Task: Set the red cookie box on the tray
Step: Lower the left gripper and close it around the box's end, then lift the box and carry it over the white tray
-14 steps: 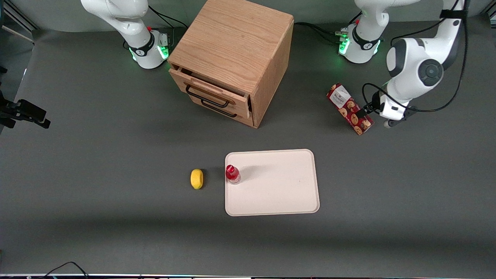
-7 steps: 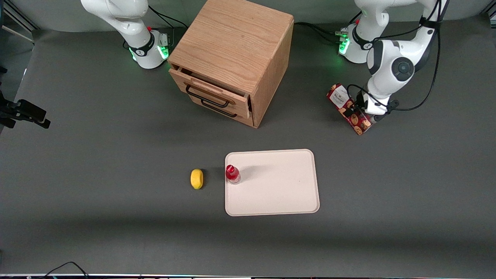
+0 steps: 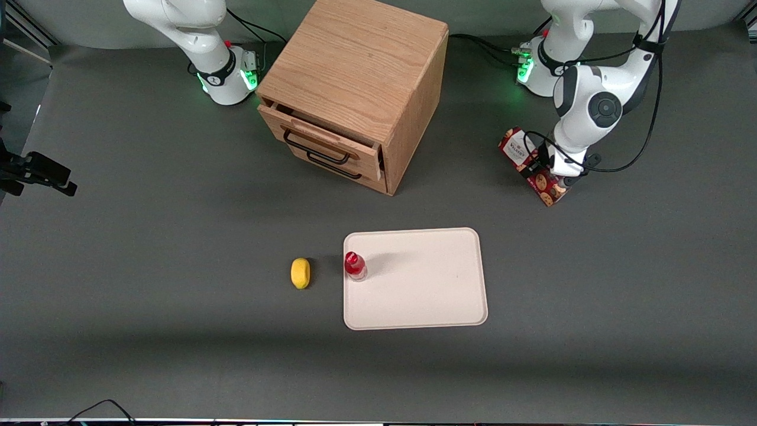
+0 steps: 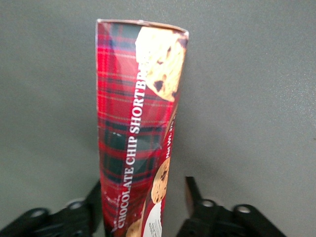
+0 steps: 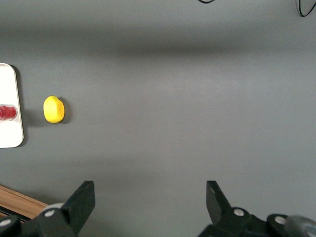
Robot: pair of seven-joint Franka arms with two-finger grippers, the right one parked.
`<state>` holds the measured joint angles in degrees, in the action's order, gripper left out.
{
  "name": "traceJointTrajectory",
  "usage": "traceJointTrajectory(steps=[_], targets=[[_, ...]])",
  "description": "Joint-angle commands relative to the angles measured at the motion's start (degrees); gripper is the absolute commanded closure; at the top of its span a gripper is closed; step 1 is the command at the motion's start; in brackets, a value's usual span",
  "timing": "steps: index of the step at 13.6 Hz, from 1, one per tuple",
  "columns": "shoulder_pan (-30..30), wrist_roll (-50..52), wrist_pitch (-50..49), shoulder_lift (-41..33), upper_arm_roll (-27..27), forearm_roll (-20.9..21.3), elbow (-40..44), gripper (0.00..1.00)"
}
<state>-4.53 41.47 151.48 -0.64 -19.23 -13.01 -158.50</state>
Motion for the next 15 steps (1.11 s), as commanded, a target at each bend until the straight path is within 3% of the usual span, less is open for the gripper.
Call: traceJointTrajectory(steps=[1,5,7,11,15], targets=[[0.7,-0.3,-1.0,-0.3,-0.5,-0.6,-0.6,1.0],[0.2,-3.1,-10.1,-1.0,-0.7,-0.7,4.9,1.0],[0.0,-3.2,-19.3,-1.5,-0.3,-0.7,11.5,1.0],[-0.1,-3.2,-40.2,-0.4,2.4,-0.7,31.6,1.0],[0.0,-0.5,-54.9,9.0,2.4,1.0,56.4,1.0]])
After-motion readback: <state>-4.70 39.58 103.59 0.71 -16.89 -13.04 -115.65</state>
